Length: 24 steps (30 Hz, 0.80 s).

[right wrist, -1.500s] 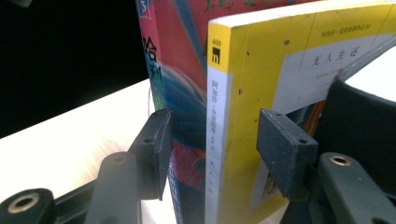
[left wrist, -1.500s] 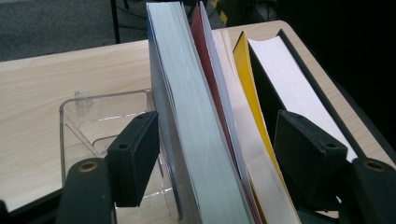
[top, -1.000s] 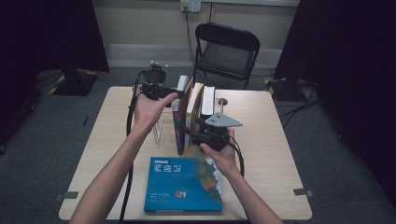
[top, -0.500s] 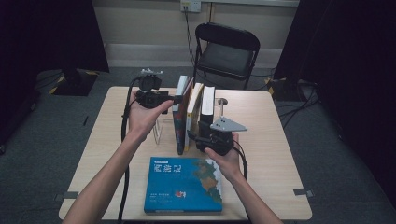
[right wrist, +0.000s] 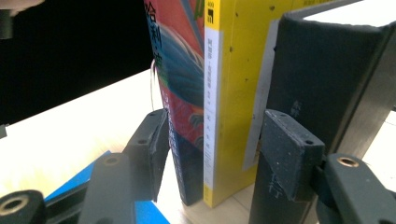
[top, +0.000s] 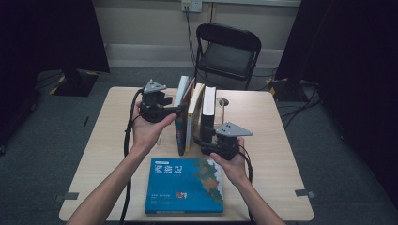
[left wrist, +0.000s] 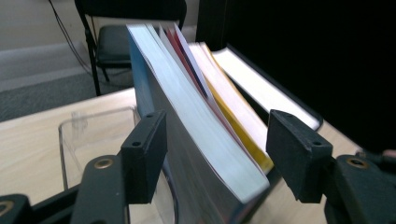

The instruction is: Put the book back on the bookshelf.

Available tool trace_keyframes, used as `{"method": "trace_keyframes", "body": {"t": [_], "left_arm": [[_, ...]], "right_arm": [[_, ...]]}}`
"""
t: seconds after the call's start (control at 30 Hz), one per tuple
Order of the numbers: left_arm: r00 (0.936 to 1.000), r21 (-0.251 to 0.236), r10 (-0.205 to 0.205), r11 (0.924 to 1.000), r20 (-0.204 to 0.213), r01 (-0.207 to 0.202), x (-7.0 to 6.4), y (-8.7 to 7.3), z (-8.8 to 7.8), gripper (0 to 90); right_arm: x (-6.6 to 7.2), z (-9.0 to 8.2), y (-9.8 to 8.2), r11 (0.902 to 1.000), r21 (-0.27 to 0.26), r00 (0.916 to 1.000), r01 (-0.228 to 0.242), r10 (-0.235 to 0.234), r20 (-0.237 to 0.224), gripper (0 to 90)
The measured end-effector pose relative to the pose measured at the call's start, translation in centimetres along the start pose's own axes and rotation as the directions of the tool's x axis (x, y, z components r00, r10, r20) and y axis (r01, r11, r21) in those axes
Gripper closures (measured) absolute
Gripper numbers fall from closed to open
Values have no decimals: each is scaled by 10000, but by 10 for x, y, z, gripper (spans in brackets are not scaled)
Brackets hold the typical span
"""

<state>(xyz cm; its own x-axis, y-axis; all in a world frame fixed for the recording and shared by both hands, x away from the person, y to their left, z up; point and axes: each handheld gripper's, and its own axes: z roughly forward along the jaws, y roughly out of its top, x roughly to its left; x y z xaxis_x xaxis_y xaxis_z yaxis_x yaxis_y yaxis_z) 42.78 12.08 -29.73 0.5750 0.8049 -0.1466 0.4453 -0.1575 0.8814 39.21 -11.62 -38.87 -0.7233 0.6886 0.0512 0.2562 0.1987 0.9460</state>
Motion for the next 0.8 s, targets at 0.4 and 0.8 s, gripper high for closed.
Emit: {"method": "trace_keyframes", "body": {"t": [0.4,0.8], "left_arm": [[9996,-360,96,9993,259,-86,-3,-41,-5,347],[9995,148,-3,9999,315,-1,5,-90,-14,353]], "right_arm": [[3,-15,-11,9980,526,9994,342,-341,-21,387],[-3,-31,-42,9919,1269,10000,79,-79,-8,332]]}}
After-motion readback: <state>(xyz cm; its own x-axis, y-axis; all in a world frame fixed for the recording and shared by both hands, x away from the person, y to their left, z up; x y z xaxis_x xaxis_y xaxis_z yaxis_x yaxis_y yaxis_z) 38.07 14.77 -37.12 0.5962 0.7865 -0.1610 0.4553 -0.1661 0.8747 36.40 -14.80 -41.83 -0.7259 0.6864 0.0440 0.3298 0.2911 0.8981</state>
